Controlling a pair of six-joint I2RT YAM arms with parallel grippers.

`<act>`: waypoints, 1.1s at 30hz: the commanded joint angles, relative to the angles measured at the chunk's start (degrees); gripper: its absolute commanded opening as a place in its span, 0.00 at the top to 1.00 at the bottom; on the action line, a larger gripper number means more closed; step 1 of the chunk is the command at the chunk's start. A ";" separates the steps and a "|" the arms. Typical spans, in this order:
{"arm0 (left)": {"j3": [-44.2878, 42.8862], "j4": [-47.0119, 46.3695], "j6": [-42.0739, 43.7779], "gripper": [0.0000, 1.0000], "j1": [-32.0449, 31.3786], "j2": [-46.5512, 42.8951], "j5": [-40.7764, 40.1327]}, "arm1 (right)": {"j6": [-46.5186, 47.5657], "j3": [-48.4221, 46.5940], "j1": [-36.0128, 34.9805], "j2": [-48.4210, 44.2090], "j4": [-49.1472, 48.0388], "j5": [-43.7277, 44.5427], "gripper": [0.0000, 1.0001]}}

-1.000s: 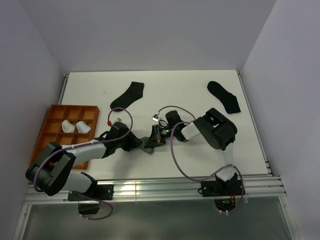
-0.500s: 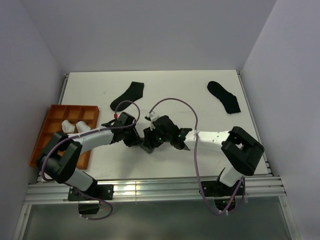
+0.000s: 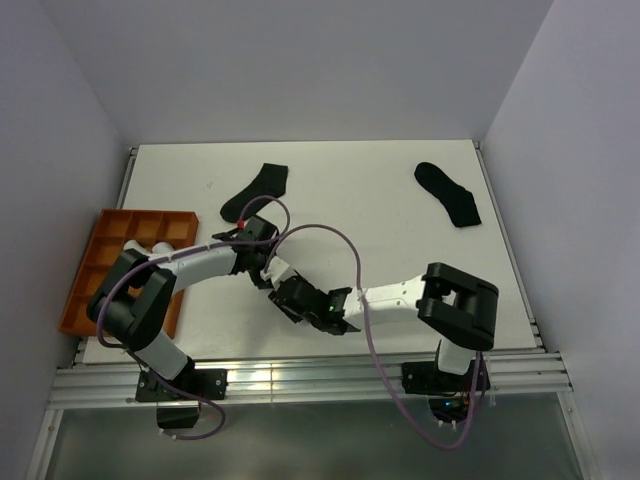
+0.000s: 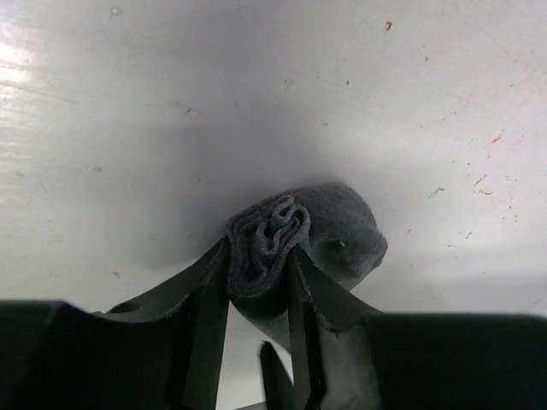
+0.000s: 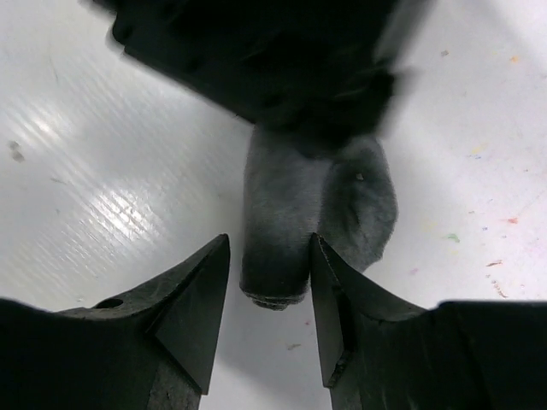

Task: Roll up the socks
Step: Roll the sock at the center of the board.

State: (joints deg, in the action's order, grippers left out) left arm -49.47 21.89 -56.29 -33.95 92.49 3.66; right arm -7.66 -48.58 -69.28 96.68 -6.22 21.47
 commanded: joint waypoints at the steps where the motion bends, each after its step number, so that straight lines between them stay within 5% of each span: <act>1: -0.18 4.74 3.29 0.65 -0.15 3.75 -2.34 | 3.35 -2.84 -3.14 2.80 -0.55 8.31 0.51; 7: -2.38 5.71 4.96 0.65 -0.15 6.21 -1.38 | 5.81 -5.73 -6.48 9.31 0.42 16.56 0.57; 10: -2.73 5.80 5.32 0.64 -0.15 5.95 -0.94 | 4.94 -6.09 -7.19 11.42 1.12 17.90 0.70; 11: -2.56 5.10 5.05 0.61 -0.15 4.73 -0.50 | 3.98 -4.44 -7.10 9.86 0.25 15.03 0.84; 14: -2.12 3.95 4.53 0.55 -0.06 2.97 -0.32 | 2.74 -2.68 -6.31 6.95 -0.55 11.86 0.92; 24: 4.81 -3.60 -1.62 0.31 4.07 -9.24 0.30 | -6.66 6.65 8.80 -2.99 -7.75 -26.73 1.00; 33: 15.71 -17.83 -8.30 0.28 4.34 -20.15 3.81 | -13.25 6.48 20.21 3.50 -13.44 -54.41 1.00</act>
State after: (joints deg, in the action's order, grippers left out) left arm -36.86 11.73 -60.99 -29.45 74.32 5.72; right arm -16.78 -42.41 -52.38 97.10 -15.51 -18.13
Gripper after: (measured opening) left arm 0.717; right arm 0.287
